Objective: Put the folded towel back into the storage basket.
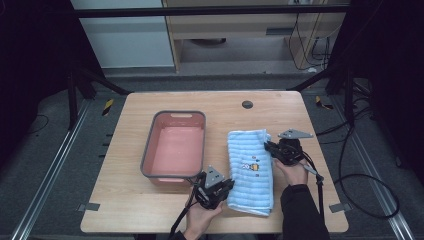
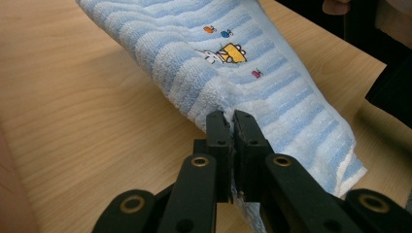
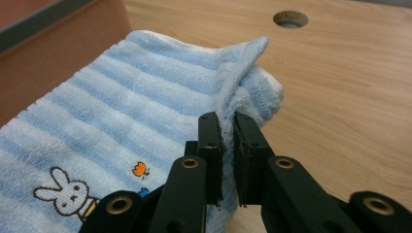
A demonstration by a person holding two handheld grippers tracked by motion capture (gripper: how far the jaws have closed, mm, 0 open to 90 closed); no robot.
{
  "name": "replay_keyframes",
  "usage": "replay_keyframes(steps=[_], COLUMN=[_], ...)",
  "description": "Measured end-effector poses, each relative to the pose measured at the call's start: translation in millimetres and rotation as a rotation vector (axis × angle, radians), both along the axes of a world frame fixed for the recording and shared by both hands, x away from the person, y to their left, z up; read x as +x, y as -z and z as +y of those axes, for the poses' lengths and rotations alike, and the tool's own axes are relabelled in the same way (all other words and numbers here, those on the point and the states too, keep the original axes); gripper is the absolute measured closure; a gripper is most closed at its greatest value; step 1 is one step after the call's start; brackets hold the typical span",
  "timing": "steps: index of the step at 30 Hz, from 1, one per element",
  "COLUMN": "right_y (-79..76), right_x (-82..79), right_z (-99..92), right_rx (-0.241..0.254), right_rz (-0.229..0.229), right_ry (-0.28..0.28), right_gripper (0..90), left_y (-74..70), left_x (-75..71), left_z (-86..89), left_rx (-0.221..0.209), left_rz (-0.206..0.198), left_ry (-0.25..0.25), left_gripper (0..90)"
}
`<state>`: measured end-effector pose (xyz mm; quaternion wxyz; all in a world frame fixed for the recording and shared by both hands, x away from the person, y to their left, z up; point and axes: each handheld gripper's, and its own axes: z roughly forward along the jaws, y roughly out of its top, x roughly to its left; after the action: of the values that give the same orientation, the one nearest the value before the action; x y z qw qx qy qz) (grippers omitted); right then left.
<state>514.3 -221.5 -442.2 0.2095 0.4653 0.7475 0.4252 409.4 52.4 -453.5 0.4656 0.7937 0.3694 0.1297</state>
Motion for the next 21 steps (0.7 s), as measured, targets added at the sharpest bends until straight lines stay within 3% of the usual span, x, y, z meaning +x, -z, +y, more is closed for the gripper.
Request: replay_keyframes(steps=[7,21], right_y=[-22.5,-68.1], right_x=[-4.9,-2.7], right_z=[3.2,29.2], right_rx=[0.023,0.039], right_rz=[-0.05,-0.131], right_ry=[-0.001,-0.025], right_gripper=[83.1,83.2], left_y=[-19.0,-55.9], left_x=[1.3,3.8], left_z=[8.2,32.1], left_rx=[-0.016,-0.042], left_rz=[-0.033,-0.101], left_ry=[-0.002,-0.027], left_gripper=[86.4,86.4])
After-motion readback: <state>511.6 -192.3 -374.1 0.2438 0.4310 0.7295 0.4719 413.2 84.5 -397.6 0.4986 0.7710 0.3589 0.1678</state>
